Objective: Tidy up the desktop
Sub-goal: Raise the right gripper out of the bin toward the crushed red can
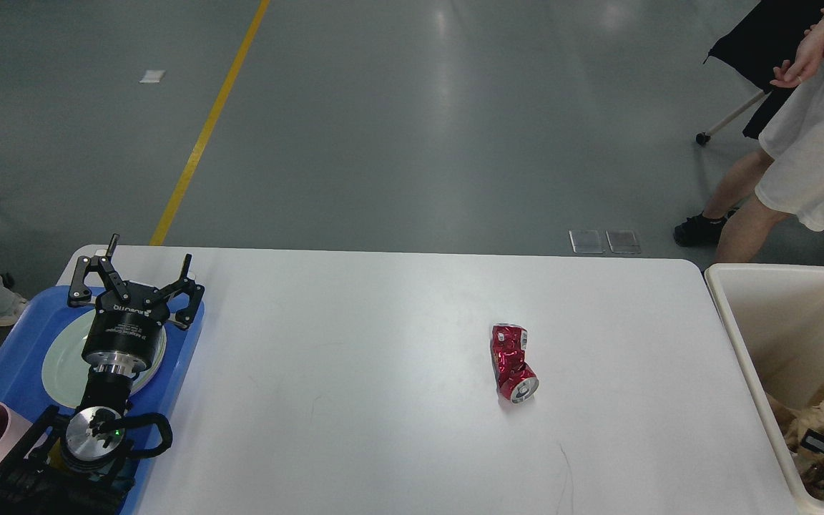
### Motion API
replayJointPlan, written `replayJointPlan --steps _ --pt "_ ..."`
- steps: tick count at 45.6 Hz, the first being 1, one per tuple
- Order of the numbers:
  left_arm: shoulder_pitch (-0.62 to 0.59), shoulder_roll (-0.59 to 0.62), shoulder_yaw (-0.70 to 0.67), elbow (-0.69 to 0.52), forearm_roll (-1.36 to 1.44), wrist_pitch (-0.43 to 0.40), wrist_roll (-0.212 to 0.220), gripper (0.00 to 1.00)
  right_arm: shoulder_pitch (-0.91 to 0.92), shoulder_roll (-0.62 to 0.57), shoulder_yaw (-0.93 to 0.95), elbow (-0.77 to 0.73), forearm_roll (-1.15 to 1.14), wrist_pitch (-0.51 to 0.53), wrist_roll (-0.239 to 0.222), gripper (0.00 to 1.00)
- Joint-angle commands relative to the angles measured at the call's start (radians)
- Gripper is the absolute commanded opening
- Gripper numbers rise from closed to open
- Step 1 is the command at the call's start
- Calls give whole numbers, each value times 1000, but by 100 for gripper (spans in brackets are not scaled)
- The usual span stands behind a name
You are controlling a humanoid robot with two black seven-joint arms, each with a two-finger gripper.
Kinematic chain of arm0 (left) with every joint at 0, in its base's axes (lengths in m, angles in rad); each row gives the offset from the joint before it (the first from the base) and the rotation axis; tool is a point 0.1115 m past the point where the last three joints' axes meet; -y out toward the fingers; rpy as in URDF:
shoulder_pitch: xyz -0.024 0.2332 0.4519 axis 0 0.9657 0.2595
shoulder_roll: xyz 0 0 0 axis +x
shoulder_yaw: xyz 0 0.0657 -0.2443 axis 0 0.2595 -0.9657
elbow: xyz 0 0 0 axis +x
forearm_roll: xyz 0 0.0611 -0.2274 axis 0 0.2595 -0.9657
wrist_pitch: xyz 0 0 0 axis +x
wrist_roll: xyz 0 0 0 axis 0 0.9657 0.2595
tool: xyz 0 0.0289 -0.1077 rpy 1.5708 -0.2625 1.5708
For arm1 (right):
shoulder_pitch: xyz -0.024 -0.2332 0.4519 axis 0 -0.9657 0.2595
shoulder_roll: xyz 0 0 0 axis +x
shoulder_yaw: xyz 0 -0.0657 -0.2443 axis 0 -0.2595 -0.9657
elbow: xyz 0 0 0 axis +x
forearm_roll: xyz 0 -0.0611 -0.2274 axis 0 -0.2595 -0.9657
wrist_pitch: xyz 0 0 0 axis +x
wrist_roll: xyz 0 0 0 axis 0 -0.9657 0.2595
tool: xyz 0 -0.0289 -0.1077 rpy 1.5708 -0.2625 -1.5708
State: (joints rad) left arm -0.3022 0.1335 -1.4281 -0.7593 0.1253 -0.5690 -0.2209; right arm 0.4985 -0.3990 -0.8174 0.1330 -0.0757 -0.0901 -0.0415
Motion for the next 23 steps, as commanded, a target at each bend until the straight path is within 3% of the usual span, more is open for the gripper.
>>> replayJointPlan --steps 1,23 --pt "0 0 0 0 0 0 0 97 0 0 0 2 -1 1 0 100" --pt "0 0 0 0 0 0 0 97 74 -67 -8 52 -13 29 -11 100"
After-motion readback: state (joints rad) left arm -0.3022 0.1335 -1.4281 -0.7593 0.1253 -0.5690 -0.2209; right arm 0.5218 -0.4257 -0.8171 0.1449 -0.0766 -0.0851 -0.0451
